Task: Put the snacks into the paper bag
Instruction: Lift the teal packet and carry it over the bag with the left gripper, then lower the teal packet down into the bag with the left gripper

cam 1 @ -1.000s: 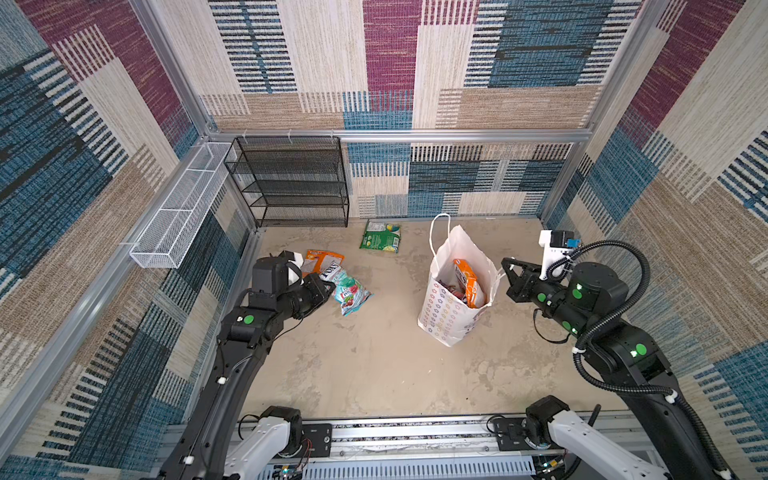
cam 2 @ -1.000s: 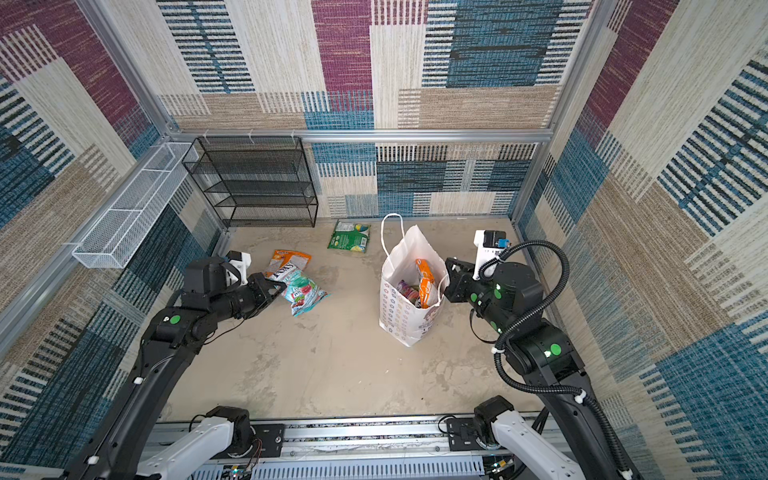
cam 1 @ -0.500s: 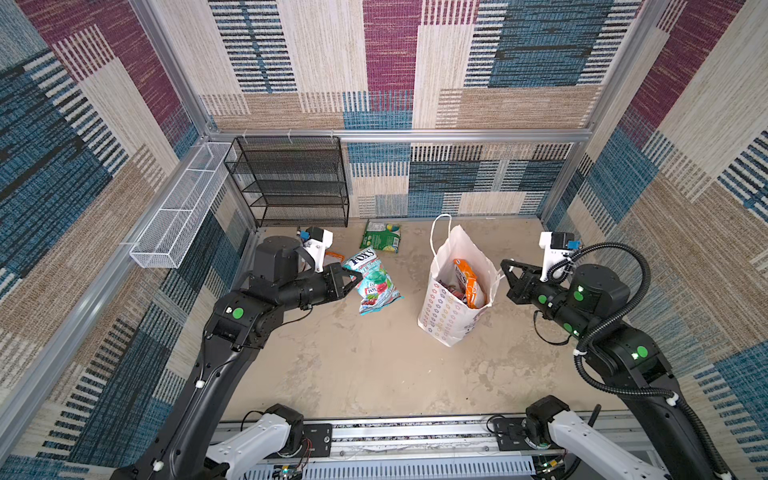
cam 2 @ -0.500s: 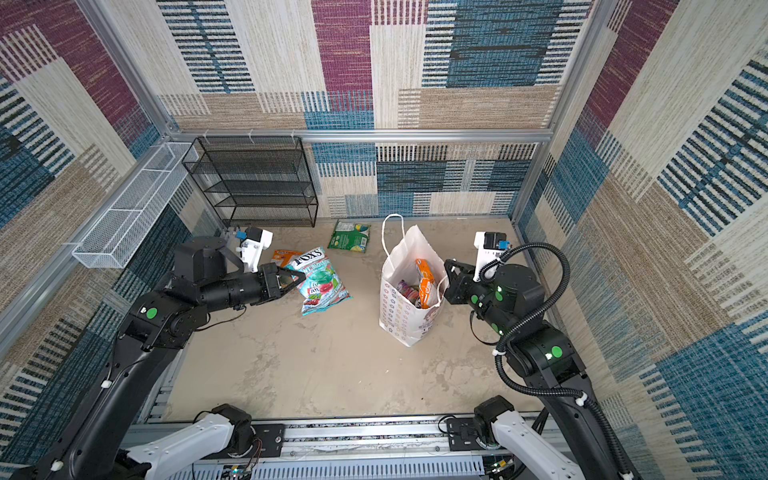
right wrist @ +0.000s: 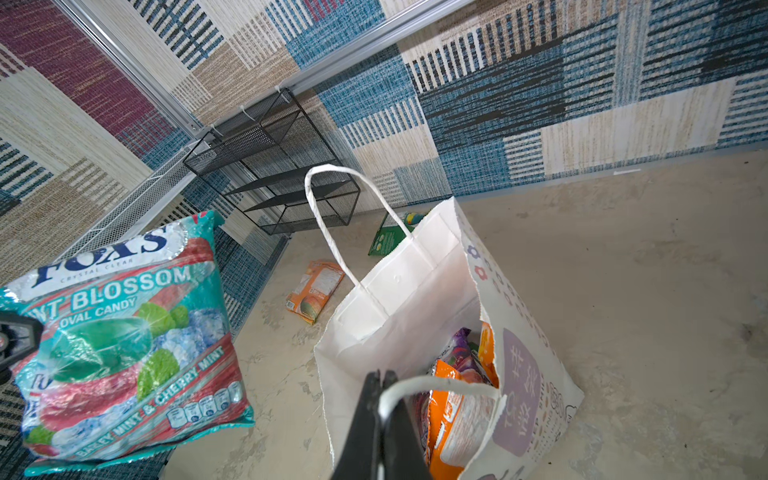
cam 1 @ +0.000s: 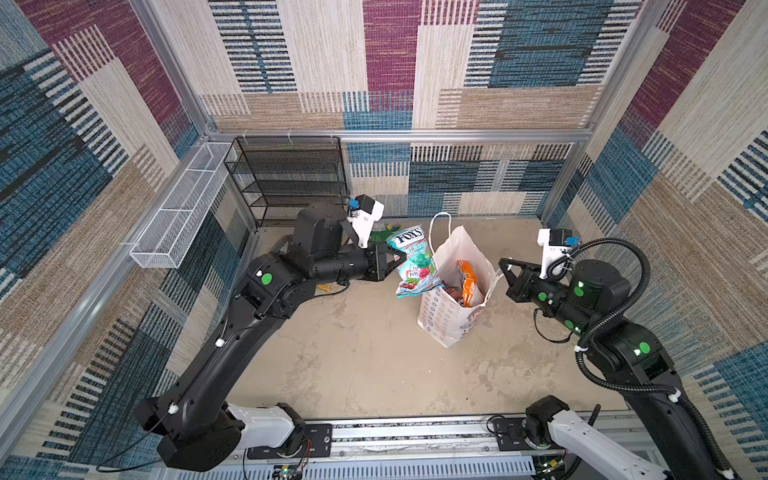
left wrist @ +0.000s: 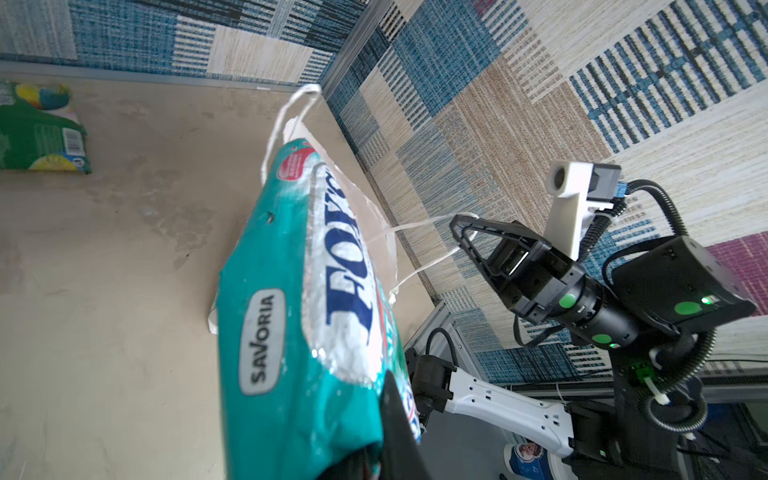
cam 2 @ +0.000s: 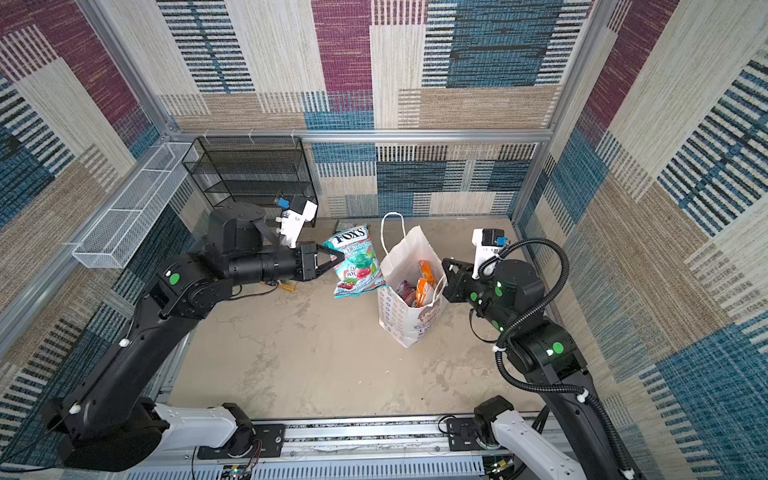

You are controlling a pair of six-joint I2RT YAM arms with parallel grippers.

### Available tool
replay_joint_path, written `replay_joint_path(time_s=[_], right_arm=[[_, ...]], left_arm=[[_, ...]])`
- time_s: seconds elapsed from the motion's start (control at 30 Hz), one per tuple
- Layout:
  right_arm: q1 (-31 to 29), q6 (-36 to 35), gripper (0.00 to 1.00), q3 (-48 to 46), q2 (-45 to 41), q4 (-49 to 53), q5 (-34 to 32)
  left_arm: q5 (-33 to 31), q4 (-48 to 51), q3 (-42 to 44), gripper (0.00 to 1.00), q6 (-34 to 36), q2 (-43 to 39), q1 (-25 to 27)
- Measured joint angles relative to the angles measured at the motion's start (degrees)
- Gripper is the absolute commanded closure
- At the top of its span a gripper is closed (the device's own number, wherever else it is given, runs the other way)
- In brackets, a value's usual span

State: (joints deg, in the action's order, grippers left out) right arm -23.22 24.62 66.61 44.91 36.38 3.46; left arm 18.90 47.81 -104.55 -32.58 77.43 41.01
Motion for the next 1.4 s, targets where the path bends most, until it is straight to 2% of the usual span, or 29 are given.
replay_joint_path(time_s=[0.43,0.63,0.93,1.4], right_arm=[[0.0,0.4,1.0,-0.7,-0.9,0.7,0.4],[0.0,0.4,1.0,-0.8,-1.2,0.7,0.5],[0.0,0.4,1.0,-0.8,-1.1,0.8,0.6],[0.0,0.7,1.0,-1.1,-0.5,0.8,1.6]], left_arm=[[-7.1,7.4,-23.5,1.0,6.2,21.6,7.1],[-9.6,12.0,-32.1,1.0,8.9,30.6,8.5],[-10.7,15.5,-35.7,1.0,11.4,38.5,9.1],[-5.7,16.0,-37.8,1.0,11.4,46.5,10.9]])
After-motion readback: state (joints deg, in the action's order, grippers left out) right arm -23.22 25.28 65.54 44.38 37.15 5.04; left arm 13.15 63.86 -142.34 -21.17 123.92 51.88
